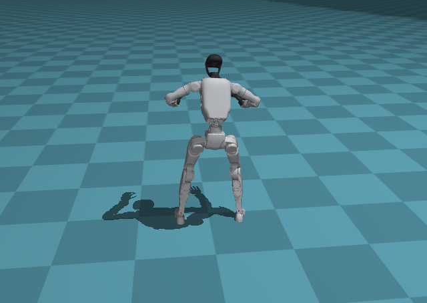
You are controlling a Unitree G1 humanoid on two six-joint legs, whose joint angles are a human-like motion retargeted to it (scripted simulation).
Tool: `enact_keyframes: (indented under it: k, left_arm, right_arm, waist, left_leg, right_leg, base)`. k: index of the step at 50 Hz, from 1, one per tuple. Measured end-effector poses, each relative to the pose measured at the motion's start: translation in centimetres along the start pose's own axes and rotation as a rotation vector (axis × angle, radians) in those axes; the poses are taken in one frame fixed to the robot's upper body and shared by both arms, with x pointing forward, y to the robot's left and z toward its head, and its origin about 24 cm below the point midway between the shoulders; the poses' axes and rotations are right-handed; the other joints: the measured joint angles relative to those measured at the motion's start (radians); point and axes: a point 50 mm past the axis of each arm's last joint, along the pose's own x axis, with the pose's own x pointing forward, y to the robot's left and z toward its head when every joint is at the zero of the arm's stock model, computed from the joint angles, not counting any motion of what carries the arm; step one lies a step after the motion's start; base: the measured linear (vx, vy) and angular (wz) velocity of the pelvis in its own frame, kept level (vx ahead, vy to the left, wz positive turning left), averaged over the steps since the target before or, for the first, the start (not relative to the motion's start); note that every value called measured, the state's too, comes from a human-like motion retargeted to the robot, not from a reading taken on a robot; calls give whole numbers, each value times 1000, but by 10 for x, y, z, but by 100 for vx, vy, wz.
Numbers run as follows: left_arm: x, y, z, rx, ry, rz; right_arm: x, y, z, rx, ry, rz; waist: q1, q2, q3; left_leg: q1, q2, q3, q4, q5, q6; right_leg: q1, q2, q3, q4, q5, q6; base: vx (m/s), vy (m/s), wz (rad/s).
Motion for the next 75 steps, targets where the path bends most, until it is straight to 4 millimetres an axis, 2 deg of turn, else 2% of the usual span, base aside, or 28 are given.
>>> enact_keyframes:
  k: [3,6,10,14,17,20,23,27,31,35,39,43,45,48,50,52,55,57,60,63,65,67,68,69,70,71,72,75]
  left_arm:
    - [-19,30,17,35,-73,65]
    - [-6,65,38,67,-194,252]
    - [38,104,71,102,-401,473]
    - [120,114,94,138,-493,528]
    - [188,123,107,190,-476,586]
    - [238,125,95,229,-321,555]
    - [268,114,68,243,-97,444]
    - [280,86,41,192,186,248]
    - [261,40,19,108,258,63]
    - [218,-3,5,84,172,6]
    - [143,-37,-9,61,110,-57]
    - [33,-41,-34,5,172,-181]
    - [-10,-31,-35,-14,213,-172]
    - [-60,0,-27,-4,264,-145]
    - [-79,26,-15,16,261,-129]
    - [-78,53,0,42,200,-96]
    - [-53,83,21,104,44,-7]
    - [-13,89,35,287,-80,89]
    - [37,105,57,282,-238,263]
    - [105,101,84,199,-350,382]
    - [162,92,116,91,-426,358]
    - [202,96,155,-108,-557,463]
    - [223,88,172,-135,-565,432]
    - [238,79,168,-99,-513,386]
    - [250,70,152,-29,-430,341]
    - [257,83,115,-8,-262,377]
    - [260,90,86,-5,-122,392]
    - [269,70,54,-71,94,284]
  right_arm:
    - [-13,-42,14,-48,-110,-73]
    - [4,-84,35,-193,-254,-219]
    - [44,-136,72,-330,-441,-495]
    - [102,-160,93,-309,-448,-645]
    - [164,-161,117,-206,-429,-700]
    - [222,-148,151,-118,-383,-643]
    - [257,-121,167,-36,-269,-515]
    - [272,-95,159,-49,-137,-284]
    - [257,-50,149,-181,-209,-128]
    - [215,-12,121,-306,-339,-39]
    - [151,22,65,-292,-299,126]
    - [67,67,14,-202,-167,309]
    - [29,67,-12,-181,-67,335]
    - [-9,37,-28,-179,-16,336]
    - [-18,11,-24,-175,-44,332]
    - [-14,-16,-12,-182,-113,299]
    - [10,-51,17,-240,-268,191]
    - [8,-74,21,-198,-232,27]
    - [47,-112,60,-320,-423,-148]
    - [80,-145,93,-454,-531,-247]
    - [94,-162,103,-501,-486,-151]
    - [92,-193,97,-517,-472,-457]
    - [95,-192,84,-462,-405,-493]
    - [112,-174,66,-343,-307,-533]
    - [156,-140,90,-219,-344,-520]
    - [205,-114,125,-154,-362,-450]
    - [237,-109,166,-204,-404,-409]
    - [260,-77,165,-186,-247,-286]
  waist:
    - [0,14,0]
    - [0,13,0]
    - [17,32,0]
    - [44,41,0]
    - [35,37,0]
    - [6,42,0]
    - [-9,36,0]
    - [24,76,0]
    - [30,86,0]
    - [32,87,0]
    - [31,83,0]
    - [-2,19,0]
    - [4,3,0]
    - [10,-4,0]
    - [6,-6,0]
    - [3,-12,0]
    - [4,-17,0]
    - [59,2,0]
    - [79,24,0]
    - [146,76,0]
    - [222,93,0]
    - [298,77,0]
    - [327,54,0]
    - [298,8,0]
    - [239,-49,0]
    - [148,-10,0]
    - [86,19,0]
    - [61,14,0]
  left_leg:
    - [-21,20,6,69,-31,-24]
    - [38,0,8,3,-13,-8]
    - [84,0,10,-17,-9,-7]
    - [95,3,9,1,-15,-8]
    - [89,5,9,10,-15,-18]
    - [79,6,11,17,-10,-24]
    - [72,11,15,7,2,-27]
    - [38,19,17,-25,29,-24]
    - [34,22,13,-58,51,-18]
    - [21,18,7,-72,60,-11]
    - [-9,15,6,-59,48,-7]
    - [15,13,14,-15,6,-7]
    - [17,12,19,-3,-7,-7]
    - [14,11,21,15,-26,-7]
    - [19,9,21,22,-36,-7]
    - [33,5,19,21,-41,-9]
    - [51,-2,14,13,-41,-8]
    - [-24,-9,0,-13,-23,3]
    - [-6,-7,-7,-10,-25,0]
    - [3,11,-18,7,-32,-8]
    - [15,30,-17,33,-41,0]
    - [46,45,-13,34,-41,-20]
    - [52,54,-13,36,-41,-24]
    - [64,54,-11,32,-38,-26]
    - [78,49,-8,26,-33,-26]
    - [58,30,-18,14,-18,-24]
    - [42,16,-25,4,-6,-22]
    - [38,13,-22,-14,8,-25]
  right_leg:
    - [-10,7,0,40,-9,8]
    - [38,-2,3,-6,2,18]
    - [82,0,1,-23,4,15]
    - [95,-1,0,-8,-3,6]
    - [87,-2,1,7,-6,-1]
    - [74,-3,3,17,-7,-5]
    - [64,3,4,8,1,-5]
    - [29,14,-5,-25,28,-7]
    - [32,22,-13,-64,49,2]
    - [24,20,-21,-77,56,3]
    - [-7,17,-17,-63,49,1]
    - [12,12,2,-25,17,8]
    - [10,10,9,-15,7,9]
    - [8,9,14,-5,-1,16]
    - [15,5,15,-1,-6,23]
    - [30,0,12,0,-10,28]
    - [50,-8,5,1,-14,27]
    - [-23,-10,-6,-11,4,19]
    - [1,-11,-18,-5,-2,9]
    - [21,4,-32,0,-4,0]
    - [35,22,-30,12,-13,-28]
    - [68,31,-38,8,-14,-25]
    - [76,40,-39,3,-11,-26]
    - [85,40,-37,4,-12,-27]
    - [93,34,-34,8,-15,-27]
    - [75,14,-43,15,-15,-25]
    - [61,0,-50,19,-15,-24]
    - [45,-14,-64,33,-19,-37]
  base:
    - [9,0,-11]
    - [2,0,-2]
    - [0,0,0]
    - [-3,-1,-4]
    - [-8,0,-1]
    - [-8,-1,-2]
    - [-7,-1,-7]
    - [-3,0,0]
    - [0,0,0]
    - [0,0,0]
    - [3,0,1]
    - [9,0,-12]
    - [11,1,-8]
    - [11,1,-3]
    - [11,1,4]
    - [11,0,9]
    - [7,0,18]
    - [2,0,36]
    - [1,-1,6]
    - [0,0,0]
    - [-4,-4,-30]
    - [-2,-4,-24]
    - [-6,-4,-17]
    - [-8,-4,-10]
    - [-10,-3,31]
    - [-11,-2,57]
    - [-11,0,62]
    - [-3,0,10]
